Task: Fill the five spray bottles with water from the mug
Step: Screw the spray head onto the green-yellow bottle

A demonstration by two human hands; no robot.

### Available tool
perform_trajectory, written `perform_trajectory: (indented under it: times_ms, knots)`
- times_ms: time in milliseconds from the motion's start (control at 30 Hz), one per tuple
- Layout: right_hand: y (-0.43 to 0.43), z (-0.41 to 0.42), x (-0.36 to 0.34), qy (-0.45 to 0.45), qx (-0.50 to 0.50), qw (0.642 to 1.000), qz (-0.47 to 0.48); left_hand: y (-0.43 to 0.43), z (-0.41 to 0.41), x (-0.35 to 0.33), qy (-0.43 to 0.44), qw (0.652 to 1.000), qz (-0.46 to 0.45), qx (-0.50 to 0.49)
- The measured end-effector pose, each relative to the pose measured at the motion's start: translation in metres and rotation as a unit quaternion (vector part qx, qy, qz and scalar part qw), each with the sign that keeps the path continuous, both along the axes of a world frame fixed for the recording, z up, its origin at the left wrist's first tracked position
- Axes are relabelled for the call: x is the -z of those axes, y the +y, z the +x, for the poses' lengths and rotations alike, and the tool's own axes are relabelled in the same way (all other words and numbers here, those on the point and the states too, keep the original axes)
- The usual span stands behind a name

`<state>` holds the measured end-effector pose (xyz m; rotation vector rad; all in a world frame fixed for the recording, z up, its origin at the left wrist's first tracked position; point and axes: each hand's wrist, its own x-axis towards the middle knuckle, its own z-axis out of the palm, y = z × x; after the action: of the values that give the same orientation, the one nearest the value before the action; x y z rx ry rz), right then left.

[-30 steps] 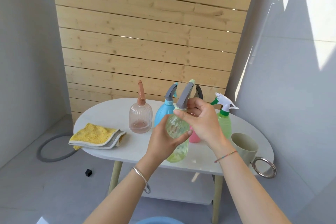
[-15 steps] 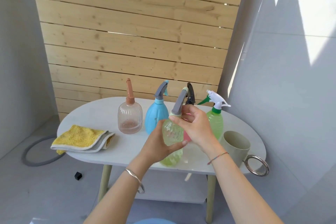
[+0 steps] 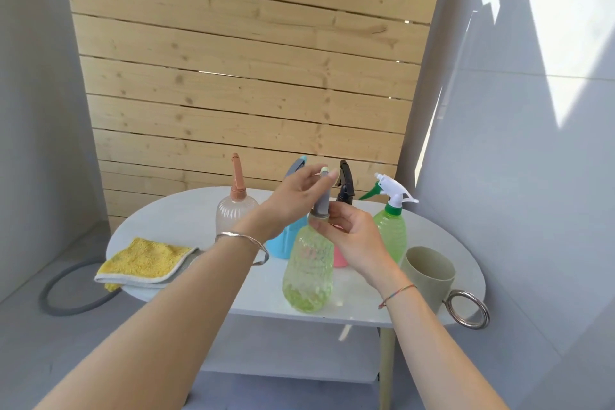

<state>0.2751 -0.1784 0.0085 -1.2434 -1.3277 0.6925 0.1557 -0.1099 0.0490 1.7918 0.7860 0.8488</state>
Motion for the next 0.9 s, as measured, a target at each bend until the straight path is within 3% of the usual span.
perform_trajectory:
  times_ms: [200,333,533,700,900]
  knots:
    - [0.002,0.0,0.007,-0.019,-0.016,0.999,-0.033,0.006,0.0,0.013,-0.074,0.996,-0.04,-0.018]
    - [0.002,0.001,0.009,0.041,-0.054,0.996,-0.064,0.004,0.002,0.01,-0.065,0.998,-0.019,-0.013]
    - [0.011,-0.013,0.015,0.018,0.087,0.996,-0.017,0.003,0.003,0.012,-0.075,0.997,-0.016,-0.005]
    - [0.001,0.006,0.004,0.113,-0.101,0.986,-0.072,0.002,0.003,0.011,-0.08,0.997,-0.021,0.005]
    - [0.01,-0.012,0.012,0.036,0.078,0.996,0.008,0.001,0.003,0.01,-0.083,0.996,-0.018,0.004]
